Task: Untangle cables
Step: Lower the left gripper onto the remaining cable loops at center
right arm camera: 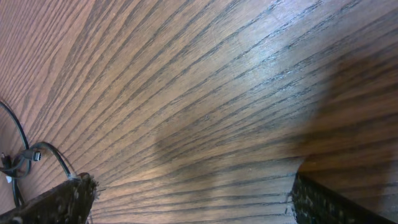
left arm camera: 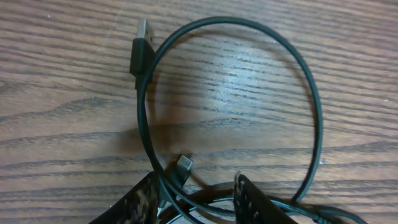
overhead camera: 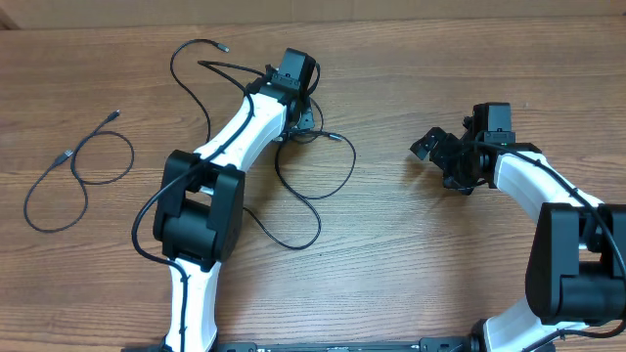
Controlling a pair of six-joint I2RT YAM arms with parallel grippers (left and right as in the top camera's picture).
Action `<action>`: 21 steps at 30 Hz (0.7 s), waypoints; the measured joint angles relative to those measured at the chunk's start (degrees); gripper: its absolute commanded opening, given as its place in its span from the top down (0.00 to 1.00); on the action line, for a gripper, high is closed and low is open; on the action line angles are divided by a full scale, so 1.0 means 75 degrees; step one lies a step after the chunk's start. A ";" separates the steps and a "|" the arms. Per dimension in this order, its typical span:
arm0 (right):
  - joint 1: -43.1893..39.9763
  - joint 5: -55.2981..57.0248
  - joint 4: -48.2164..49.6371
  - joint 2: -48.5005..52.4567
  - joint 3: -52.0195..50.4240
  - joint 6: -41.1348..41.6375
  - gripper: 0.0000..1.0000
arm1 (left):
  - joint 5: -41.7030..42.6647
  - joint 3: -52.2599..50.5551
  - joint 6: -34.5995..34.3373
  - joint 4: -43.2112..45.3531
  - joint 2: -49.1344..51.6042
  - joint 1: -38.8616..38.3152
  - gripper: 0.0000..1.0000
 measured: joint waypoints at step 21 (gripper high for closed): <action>0.0003 0.0000 0.0003 0.0000 0.0000 0.0000 0.00 | -0.0172 0.0003 -0.0140 0.0606 0.0463 0.0108 0.96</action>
